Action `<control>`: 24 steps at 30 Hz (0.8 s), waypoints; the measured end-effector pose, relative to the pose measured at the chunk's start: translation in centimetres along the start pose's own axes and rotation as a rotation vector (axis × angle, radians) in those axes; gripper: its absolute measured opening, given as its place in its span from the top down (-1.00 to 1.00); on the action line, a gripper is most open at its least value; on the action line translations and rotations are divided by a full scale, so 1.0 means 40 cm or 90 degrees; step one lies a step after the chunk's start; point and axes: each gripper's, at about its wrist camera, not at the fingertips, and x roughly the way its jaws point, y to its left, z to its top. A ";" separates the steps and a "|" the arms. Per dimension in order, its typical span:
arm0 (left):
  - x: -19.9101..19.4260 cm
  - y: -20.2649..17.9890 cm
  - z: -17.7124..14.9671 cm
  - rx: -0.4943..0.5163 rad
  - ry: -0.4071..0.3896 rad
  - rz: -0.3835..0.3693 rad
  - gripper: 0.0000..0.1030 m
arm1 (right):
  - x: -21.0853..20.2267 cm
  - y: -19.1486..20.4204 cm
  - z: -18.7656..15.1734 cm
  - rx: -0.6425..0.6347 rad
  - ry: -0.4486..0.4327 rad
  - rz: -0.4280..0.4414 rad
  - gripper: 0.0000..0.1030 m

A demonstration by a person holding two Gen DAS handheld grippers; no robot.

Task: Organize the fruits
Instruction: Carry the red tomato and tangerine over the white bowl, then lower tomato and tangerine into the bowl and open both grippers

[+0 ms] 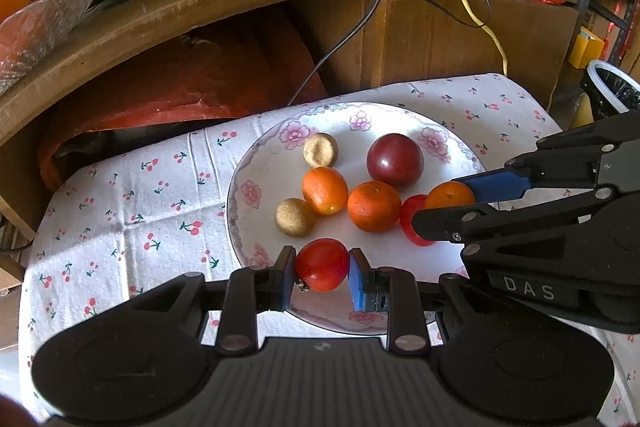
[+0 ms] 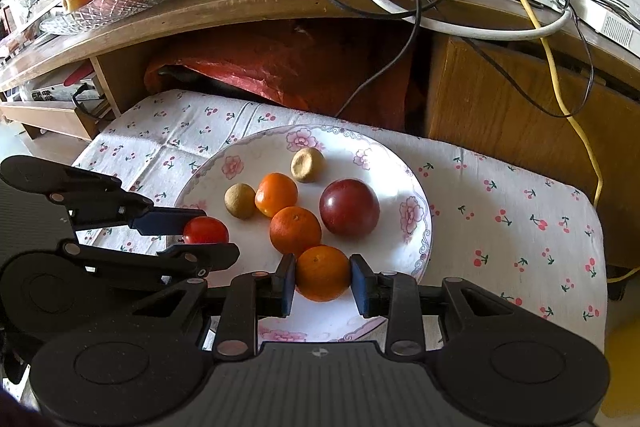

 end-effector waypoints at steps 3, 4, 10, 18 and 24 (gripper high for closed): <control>0.004 0.002 0.000 -0.006 0.002 -0.001 0.30 | 0.003 0.001 0.001 -0.004 -0.001 -0.003 0.45; 0.006 0.004 0.000 -0.008 0.003 -0.002 0.30 | 0.004 0.000 0.001 -0.003 -0.001 -0.003 0.45; 0.008 0.006 0.000 -0.009 0.003 -0.002 0.30 | 0.008 -0.001 0.000 -0.001 -0.001 -0.003 0.43; 0.010 0.007 0.000 -0.009 0.003 0.000 0.29 | 0.009 0.000 0.000 -0.003 -0.002 -0.005 0.42; 0.009 0.008 0.001 -0.013 0.001 -0.001 0.29 | 0.007 -0.002 0.000 -0.001 -0.004 -0.007 0.42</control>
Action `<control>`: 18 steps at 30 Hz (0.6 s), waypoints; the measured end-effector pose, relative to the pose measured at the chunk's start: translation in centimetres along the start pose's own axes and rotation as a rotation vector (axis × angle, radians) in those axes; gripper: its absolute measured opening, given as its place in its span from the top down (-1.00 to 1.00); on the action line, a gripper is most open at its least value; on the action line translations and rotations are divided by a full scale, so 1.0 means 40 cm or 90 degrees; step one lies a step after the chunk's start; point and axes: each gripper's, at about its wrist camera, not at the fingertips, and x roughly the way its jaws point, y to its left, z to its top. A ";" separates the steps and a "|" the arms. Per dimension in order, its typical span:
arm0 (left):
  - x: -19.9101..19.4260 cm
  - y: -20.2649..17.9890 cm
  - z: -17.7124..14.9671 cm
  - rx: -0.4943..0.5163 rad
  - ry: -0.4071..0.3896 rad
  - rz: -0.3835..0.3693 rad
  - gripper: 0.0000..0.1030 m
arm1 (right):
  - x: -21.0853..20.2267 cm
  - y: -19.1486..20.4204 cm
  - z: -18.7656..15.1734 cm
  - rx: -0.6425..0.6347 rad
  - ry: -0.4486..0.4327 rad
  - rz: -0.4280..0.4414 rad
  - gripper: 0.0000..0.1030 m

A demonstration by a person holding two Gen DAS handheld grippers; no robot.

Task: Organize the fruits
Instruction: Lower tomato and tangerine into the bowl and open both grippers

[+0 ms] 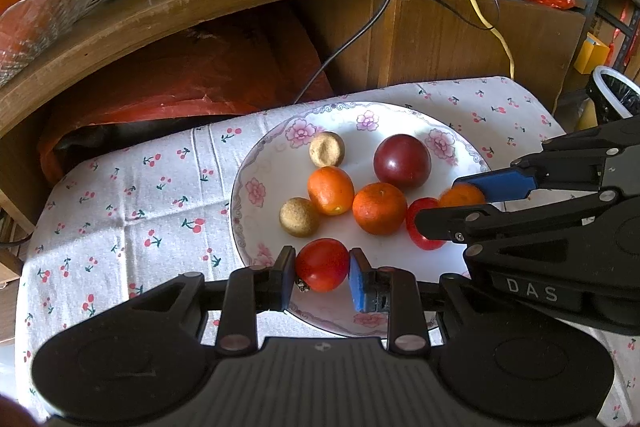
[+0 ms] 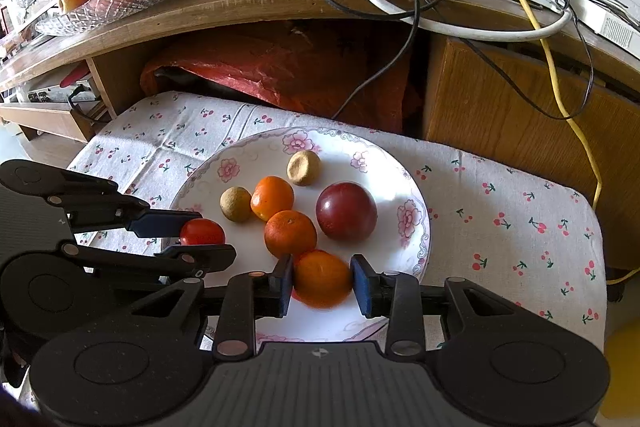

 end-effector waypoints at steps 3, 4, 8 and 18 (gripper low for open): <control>-0.001 0.000 -0.001 0.000 -0.001 0.000 0.29 | 0.000 -0.002 -0.001 0.003 0.000 0.000 0.41; 0.000 0.000 -0.001 0.000 -0.001 0.000 0.29 | 0.000 -0.002 -0.001 0.003 0.000 -0.002 0.40; -0.001 -0.001 -0.001 0.000 -0.001 0.002 0.28 | -0.002 -0.004 -0.002 0.007 0.000 -0.005 0.35; -0.012 -0.002 0.003 -0.005 -0.012 0.000 0.19 | -0.012 -0.015 0.000 0.017 -0.006 -0.014 0.25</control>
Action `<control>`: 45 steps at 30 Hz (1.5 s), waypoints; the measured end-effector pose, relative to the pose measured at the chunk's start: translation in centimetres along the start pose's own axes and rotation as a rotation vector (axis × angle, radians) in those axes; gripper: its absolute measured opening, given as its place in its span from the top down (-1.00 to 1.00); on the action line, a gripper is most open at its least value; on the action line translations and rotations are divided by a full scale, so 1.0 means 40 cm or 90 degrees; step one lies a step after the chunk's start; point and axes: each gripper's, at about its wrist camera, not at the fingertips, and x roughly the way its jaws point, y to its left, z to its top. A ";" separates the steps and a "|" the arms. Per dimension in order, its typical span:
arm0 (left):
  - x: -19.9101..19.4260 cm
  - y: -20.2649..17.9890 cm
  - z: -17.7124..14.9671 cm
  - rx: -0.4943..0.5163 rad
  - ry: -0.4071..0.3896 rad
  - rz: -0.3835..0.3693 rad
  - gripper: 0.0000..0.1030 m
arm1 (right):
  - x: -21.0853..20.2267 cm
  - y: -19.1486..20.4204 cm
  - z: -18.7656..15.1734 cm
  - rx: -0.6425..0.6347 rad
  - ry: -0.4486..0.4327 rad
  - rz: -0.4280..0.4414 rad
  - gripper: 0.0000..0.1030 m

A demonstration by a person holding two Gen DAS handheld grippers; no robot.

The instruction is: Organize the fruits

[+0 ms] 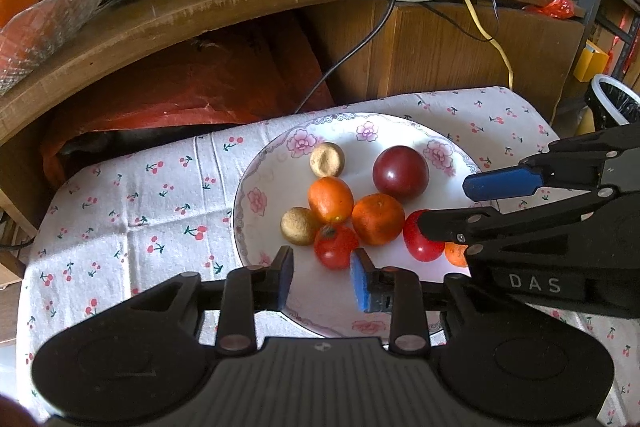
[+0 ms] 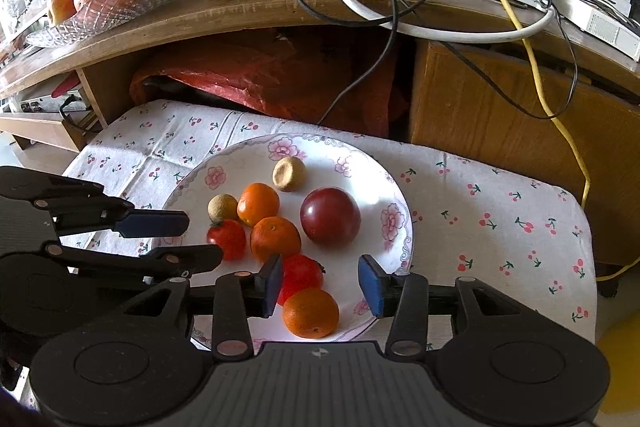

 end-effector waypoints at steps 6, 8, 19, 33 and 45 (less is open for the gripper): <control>-0.016 0.002 -0.002 -0.003 -0.007 0.005 0.17 | -0.013 -0.007 -0.001 0.006 -0.006 -0.002 0.24; -0.023 0.002 -0.002 -0.006 -0.011 0.007 0.17 | -0.020 -0.013 -0.001 0.013 -0.008 -0.003 0.24; -0.067 -0.005 -0.001 -0.012 -0.035 0.012 -0.08 | -0.062 -0.017 0.001 0.042 -0.021 0.008 0.23; -0.117 -0.008 -0.042 -0.041 -0.040 0.039 -0.31 | -0.127 -0.007 -0.056 0.065 -0.009 0.000 0.16; -0.170 -0.039 -0.081 -0.058 -0.049 0.045 -0.67 | -0.197 0.005 -0.089 0.074 -0.022 -0.011 0.15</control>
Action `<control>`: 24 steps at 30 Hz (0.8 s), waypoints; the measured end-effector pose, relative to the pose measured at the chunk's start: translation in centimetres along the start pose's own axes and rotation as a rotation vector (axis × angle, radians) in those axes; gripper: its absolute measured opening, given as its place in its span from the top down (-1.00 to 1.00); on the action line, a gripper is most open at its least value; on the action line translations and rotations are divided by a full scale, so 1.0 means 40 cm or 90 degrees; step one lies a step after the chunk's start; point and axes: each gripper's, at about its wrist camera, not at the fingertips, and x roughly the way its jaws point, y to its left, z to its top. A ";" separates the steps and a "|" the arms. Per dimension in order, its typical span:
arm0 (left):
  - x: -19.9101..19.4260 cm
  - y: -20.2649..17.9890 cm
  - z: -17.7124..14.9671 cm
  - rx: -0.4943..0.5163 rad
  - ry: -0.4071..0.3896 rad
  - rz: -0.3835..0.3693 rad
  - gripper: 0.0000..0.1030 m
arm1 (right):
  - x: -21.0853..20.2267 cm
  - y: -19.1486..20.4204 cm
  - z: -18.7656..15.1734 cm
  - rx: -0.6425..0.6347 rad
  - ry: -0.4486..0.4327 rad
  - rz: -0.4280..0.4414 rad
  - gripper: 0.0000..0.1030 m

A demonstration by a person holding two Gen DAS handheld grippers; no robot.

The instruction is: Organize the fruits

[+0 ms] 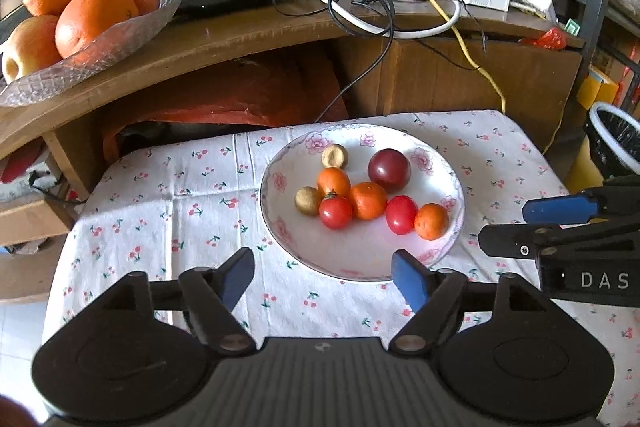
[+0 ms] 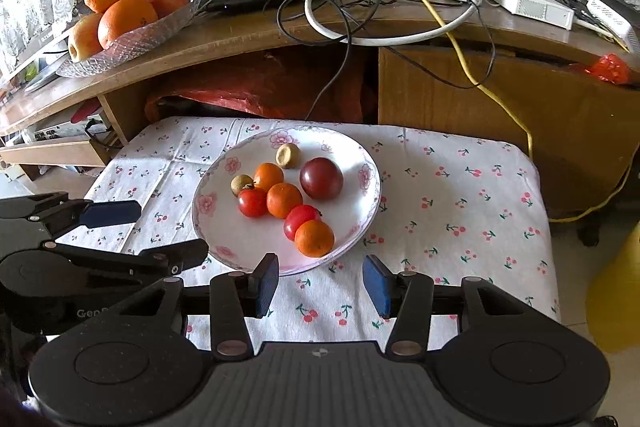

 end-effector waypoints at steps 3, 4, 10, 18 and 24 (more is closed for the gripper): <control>-0.014 -0.008 -0.006 -0.004 -0.005 -0.002 -0.74 | -0.020 0.004 -0.007 0.000 -0.007 -0.002 0.14; -0.020 -0.010 -0.010 -0.003 -0.009 0.002 -0.78 | -0.027 0.004 -0.011 -0.001 -0.009 -0.003 0.14; -0.044 -0.007 -0.039 -0.017 -0.009 0.013 -0.89 | -0.057 0.004 -0.043 0.008 -0.011 -0.008 0.13; -0.083 -0.012 -0.078 -0.017 -0.016 0.043 -1.00 | -0.095 0.001 -0.083 0.025 -0.010 -0.009 0.13; -0.103 -0.019 -0.095 -0.029 -0.016 0.033 -1.00 | -0.115 0.010 -0.107 0.029 -0.009 -0.005 0.13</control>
